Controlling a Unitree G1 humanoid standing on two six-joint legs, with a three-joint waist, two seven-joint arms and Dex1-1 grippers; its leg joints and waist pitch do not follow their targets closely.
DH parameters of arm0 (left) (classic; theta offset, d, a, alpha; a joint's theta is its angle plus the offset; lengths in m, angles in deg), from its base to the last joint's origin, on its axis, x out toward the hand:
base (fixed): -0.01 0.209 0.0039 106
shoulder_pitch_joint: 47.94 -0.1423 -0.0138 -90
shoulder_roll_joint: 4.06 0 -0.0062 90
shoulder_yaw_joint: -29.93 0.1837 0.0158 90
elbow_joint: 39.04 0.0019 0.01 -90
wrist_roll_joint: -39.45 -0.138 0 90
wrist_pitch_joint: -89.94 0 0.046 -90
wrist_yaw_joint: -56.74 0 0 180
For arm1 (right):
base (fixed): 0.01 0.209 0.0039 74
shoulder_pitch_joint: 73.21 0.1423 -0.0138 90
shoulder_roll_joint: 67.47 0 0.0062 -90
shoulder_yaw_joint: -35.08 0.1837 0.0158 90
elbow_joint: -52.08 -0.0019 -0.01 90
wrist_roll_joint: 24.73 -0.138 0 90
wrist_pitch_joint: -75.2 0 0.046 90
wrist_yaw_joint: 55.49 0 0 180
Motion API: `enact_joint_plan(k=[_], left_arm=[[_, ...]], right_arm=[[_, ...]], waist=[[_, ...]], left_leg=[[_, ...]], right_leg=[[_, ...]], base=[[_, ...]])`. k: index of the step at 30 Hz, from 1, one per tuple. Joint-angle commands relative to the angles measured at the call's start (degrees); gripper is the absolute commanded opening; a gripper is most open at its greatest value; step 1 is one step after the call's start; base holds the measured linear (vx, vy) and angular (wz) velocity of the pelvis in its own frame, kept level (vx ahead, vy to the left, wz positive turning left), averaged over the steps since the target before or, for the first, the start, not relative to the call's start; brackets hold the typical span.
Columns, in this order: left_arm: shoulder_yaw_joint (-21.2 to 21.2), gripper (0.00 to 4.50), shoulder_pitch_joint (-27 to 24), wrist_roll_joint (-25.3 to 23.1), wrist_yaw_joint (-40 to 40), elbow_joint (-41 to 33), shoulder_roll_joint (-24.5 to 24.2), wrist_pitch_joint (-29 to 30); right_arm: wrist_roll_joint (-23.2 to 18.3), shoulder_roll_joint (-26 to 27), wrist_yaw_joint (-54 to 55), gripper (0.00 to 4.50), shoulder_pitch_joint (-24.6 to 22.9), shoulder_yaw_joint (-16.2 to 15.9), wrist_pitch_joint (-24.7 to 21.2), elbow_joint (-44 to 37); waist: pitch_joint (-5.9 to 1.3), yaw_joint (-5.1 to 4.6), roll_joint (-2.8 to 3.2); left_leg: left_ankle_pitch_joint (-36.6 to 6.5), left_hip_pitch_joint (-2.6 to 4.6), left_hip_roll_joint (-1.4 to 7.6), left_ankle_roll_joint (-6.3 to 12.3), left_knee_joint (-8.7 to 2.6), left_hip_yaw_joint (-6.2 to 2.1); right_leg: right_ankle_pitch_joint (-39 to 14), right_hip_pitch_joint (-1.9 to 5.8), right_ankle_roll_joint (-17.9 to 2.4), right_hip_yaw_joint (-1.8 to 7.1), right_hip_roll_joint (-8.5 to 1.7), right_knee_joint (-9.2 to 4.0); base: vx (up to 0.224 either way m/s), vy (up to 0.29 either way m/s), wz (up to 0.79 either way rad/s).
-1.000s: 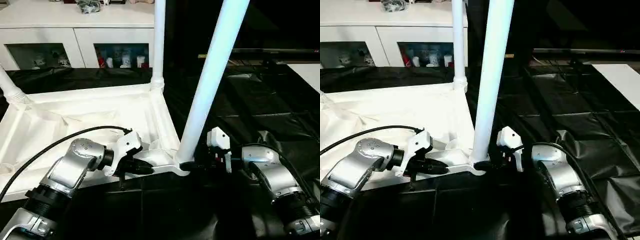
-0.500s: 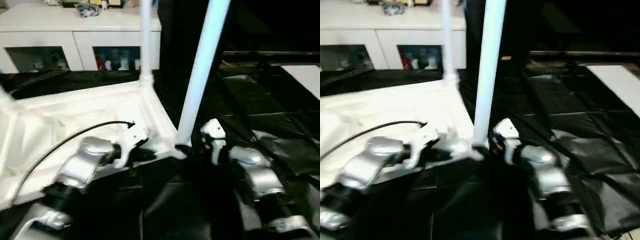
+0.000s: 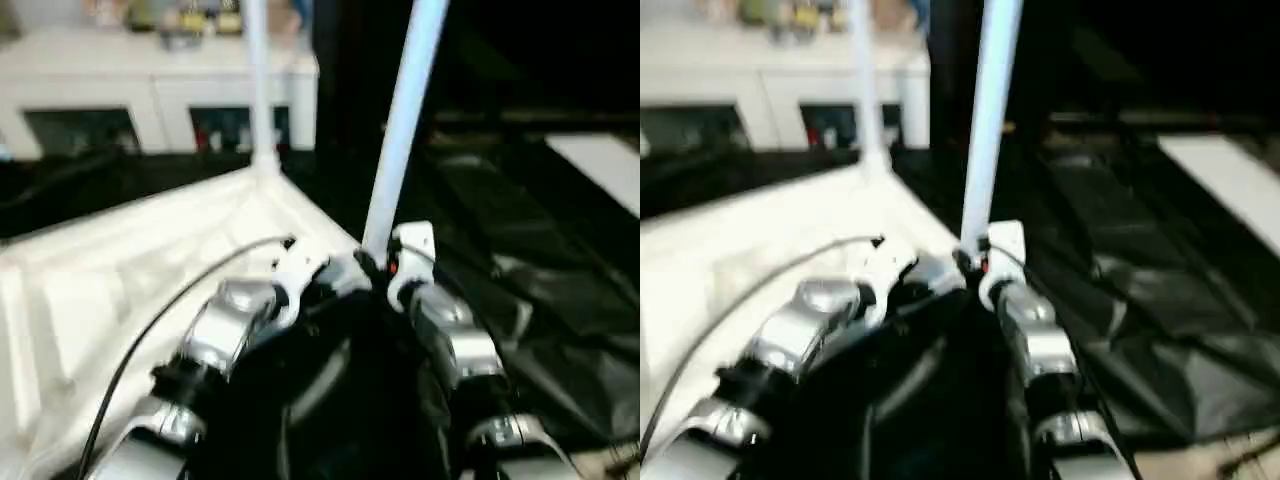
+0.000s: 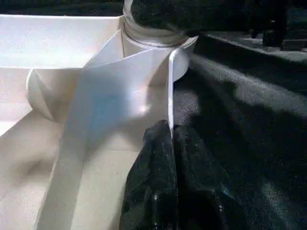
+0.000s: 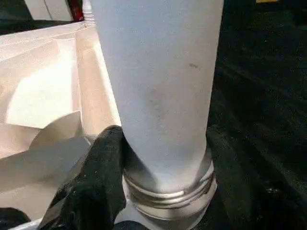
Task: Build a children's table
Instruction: Rotate leg to tighten
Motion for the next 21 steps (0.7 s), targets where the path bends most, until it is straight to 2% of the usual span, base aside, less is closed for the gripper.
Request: enact_joint_plan(k=[1, 2, 4, 8, 9, 12, 13, 14, 16, 17, 21], left_arm=[[3.58, 0.0, -1.0, -0.11, 1.92, 1.86, 0.66, 0.76], [3.82, 0.0, -1.13, -0.13, 2.73, 1.75, 0.23, 0.24], [3.93, 0.0, -1.36, -0.17, 4.33, 1.54, -0.55, -0.36], [4.44, 0.0, -2.14, 0.36, 8.56, -0.42, -3.41, -1.27], [4.58, 0.0, -2.4, 0.46, 9.8, -0.99, -4.48, -1.11], [4.76, 0.0, -2.81, 0.44, 12.05, -1.66, -6.75, -1.05], [4.65, 0.0, -3.23, 0.79, 14.74, -2.19, -8.92, -1.89], [4.67, 0.0, -3.34, 0.89, 15.45, -2.35, -9.42, -2.22], [4.72, 0.0, -3.5, 1.06, 16.44, -2.65, -10.07, -2.28], [4.99, 0.0, -3.91, 1.4, 18.65, -3.46, -11.36, -3.66], [5.22, 0.0, -5.6, 4.71, 25.7, -7.96, -14.6, -5.72]], right_arm=[[-0.47, 2.45, -5.58, 2.87, -0.75, -5.67, -0.76, -0.41], [-0.93, 2.16, -5.87, 2.87, -0.84, -5.21, -0.76, -0.7], [-1.36, 1.25, -6.73, 2.85, -0.87, -4.6, -0.51, -1.06], [1.31, -3.1, -10.89, 3.38, -0.75, -6.08, 1.89, -1.68], [2.0, -4.91, -12.86, 3.38, -0.55, -6.64, 2.32, -1.72], [2.75, -9.22, -18.16, 3.38, -0.08, -7.58, 2.85, -1.99], [1.66, -13.85, -26.56, 3.38, -0.64, -8.43, 4.04, -4.51], [1.23, -14.85, -28.58, 3.38, -0.9, -8.61, 4.29, -5.32], [0.65, -16.1, -31.26, 3.38, -1.4, -9.04, 4.7, -6.46], [-0.16, -18.41, -35.78, 3.38, -2.35, -9.97, 5.02, -8.23], [-1.79, -22.98, -44.45, 3.38, -4.29, -12.1, 4.65, -11.22]], waist=[[-1.72, -0.65, 0.5], [-1.68, -0.61, 0.39], [-1.74, -0.6, 0.18], [-1.99, -0.51, 0.19], [-2.01, -0.51, 0.07], [-2.34, -0.2, 0.19], [-2.42, -0.08, 0.28], [-2.43, 0.14, 0.32], [-2.33, 0.22, 0.24], [-2.34, 0.18, 0.21], [-2.2, 0.29, 0.14]], left_leg=[[-14.4, -0.6, 2.5, -0.44, -5.7, -0.91], [-17.74, -0.1, 2.54, -0.85, -5.71, -0.86], [-18.98, 0.17, 2.53, -0.72, -5.76, -0.77], [-13.26, -0.18, 2.66, 0.58, -5.76, -0.47], [-12.37, -0.23, 2.59, 0.85, -5.68, -0.39], [-7.54, -0.08, 2.61, 2.32, -5.14, -0.09], [-5.47, -0.07, 2.57, 3.3, -4.9, 0.04], [-4.87, -0.17, 2.56, 4.29, -4.71, 0.08], [-4.68, -0.12, 2.59, 5.34, -4.69, 0.2], [-5.27, -0.04, 2.66, 5.77, -4.74, 0.15], [-6.65, 0.14, 3.07, 6.05, -4.84, 0.2]], right_leg=[[-8.77, 1.74, -9.84, 2.37, -2.42, -5.36], [-12.91, 1.4, -9.19, 2.72, -2.64, -5.97], [-14.77, 1.29, -8.85, 3.12, -2.91, -6.45], [-8.12, 1.74, -9.8, 3.11, -2.86, -6.11], [-7.43, 1.79, -9.91, 3.07, -2.79, -6.11], [-0.83, 2.17, -11.53, 2.99, -2.71, -5.58], [2.8, 2.2, -12.4, 3.0, -2.6, -5.26], [4.94, 2.41, -12.86, 2.92, -2.49, -5.07], [6.15, 2.37, -13.38, 2.91, -2.47, -5.02], [5.42, 2.38, -13.8, 2.81, -2.5, -5.08], [3.36, 2.34, -14.73, 2.85, -2.64, -5.12]], base=[[0.0, 0.0, 0.0], [0.0, 0.0, 0.0], [0.0, 0.0, 0.0], [0.0, 0.0, 0.0], [0.0, 0.0, 0.0], [0.0, 0.0, 0.0], [0.0, 0.0, 0.0], [0.0, 0.0, 0.0], [0.0, 0.0, 0.0], [0.0, 0.0, 0.0], [0.0, 0.0, 0.0]])
